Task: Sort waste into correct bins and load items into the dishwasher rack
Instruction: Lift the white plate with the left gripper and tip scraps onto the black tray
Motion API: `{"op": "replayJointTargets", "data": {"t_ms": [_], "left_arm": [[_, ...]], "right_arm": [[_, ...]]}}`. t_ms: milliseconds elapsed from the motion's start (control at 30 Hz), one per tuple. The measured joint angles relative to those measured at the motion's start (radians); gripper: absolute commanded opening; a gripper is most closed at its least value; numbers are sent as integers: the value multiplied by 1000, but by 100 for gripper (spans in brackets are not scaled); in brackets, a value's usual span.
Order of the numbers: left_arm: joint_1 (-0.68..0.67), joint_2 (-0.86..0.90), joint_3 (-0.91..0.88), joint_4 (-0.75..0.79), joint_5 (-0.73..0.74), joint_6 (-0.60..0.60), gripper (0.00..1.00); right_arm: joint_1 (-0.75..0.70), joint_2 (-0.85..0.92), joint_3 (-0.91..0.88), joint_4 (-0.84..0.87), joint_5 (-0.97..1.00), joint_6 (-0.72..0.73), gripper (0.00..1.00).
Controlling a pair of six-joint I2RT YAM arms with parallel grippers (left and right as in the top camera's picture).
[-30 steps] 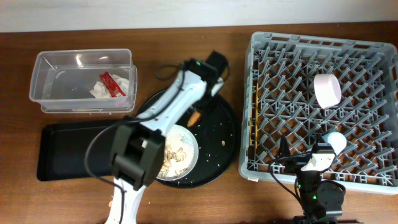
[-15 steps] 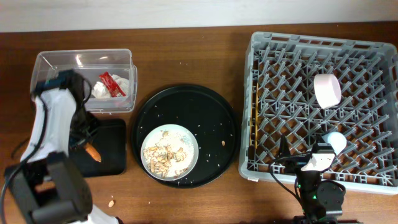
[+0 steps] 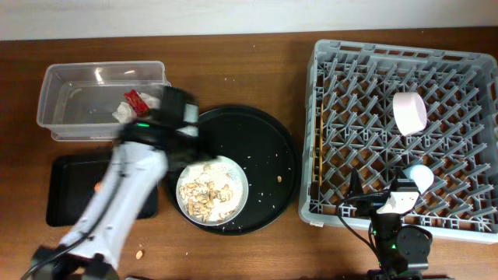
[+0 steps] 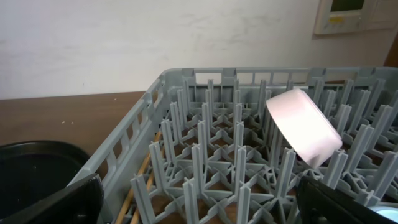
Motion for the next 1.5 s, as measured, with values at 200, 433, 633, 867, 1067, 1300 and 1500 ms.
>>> {"op": "replayJointTargets", "data": {"t_ms": [200, 433, 633, 867, 1067, 1300, 1500], "left_arm": [[-438, 254, 1, 9, -140, 52, 22], [-458, 362, 0, 13, -200, 52, 18], [-459, 366, -1, 20, -249, 68, 0], [-462, 381, 10, 14, -264, 112, 29], [-463, 397, 17, 22, -288, 128, 0], [-457, 376, 262, -271, -445, 4, 0], [-186, 179, 281, -300, -381, -138, 0]], "right_arm": [[0, 0, 0, 0, 0, 0, 98], [0, 0, 0, 0, 0, 0, 98], [0, 0, 0, 0, 0, 0, 98], [0, 0, 0, 0, 0, 0, 98], [0, 0, 0, 0, 0, 0, 98], [0, 0, 0, 0, 0, 0, 98], [0, 0, 0, 0, 0, -1, 98]]}}
